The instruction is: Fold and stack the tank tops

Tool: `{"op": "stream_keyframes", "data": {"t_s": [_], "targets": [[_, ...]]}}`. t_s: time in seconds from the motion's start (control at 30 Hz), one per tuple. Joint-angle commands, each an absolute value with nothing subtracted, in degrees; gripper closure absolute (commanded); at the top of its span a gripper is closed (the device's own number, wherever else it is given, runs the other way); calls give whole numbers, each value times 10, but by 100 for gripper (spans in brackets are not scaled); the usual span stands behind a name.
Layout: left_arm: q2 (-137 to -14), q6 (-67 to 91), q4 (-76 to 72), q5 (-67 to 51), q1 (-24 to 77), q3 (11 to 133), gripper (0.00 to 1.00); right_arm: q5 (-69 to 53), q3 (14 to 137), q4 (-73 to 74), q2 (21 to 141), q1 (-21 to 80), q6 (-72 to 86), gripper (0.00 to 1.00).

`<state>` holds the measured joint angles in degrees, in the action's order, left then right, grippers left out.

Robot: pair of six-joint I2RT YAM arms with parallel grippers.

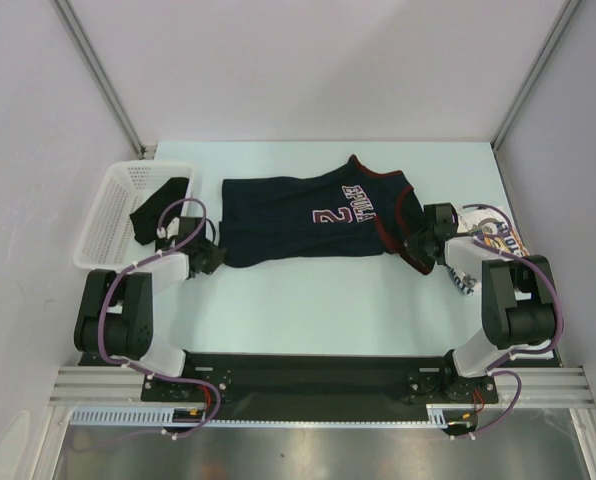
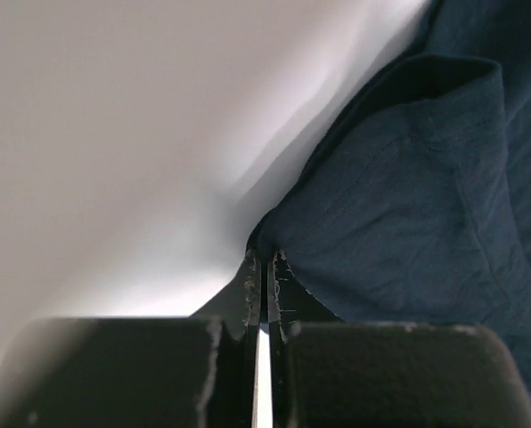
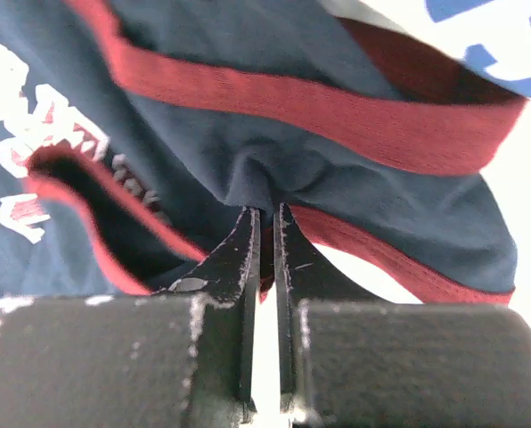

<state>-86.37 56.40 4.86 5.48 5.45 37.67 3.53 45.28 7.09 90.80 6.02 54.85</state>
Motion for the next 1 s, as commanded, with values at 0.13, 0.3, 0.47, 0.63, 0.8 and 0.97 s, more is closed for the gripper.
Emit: {"op": "stream_keyframes", "data": {"t_s": [0.13, 0.3, 0.47, 0.63, 0.8, 0.97], "targets": [[-832, 540, 112, 60, -13, 368, 100, 126, 434, 171, 846, 76, 504, 100], [-796, 532, 146, 53, -18, 368, 100, 138, 389, 212, 770, 73, 484, 96], [-736, 535, 170, 45, -19, 336, 99, 131, 352, 243, 694, 74, 488, 93], [-646, 541, 192, 33, -18, 294, 91, 127, 323, 274, 631, 76, 489, 53], [-570, 536, 243, 43, -16, 281, 32, 133, 319, 304, 586, 81, 483, 39], [-474, 513, 298, 78, -8, 314, 8, 90, 333, 258, 534, 88, 399, 37]]}}
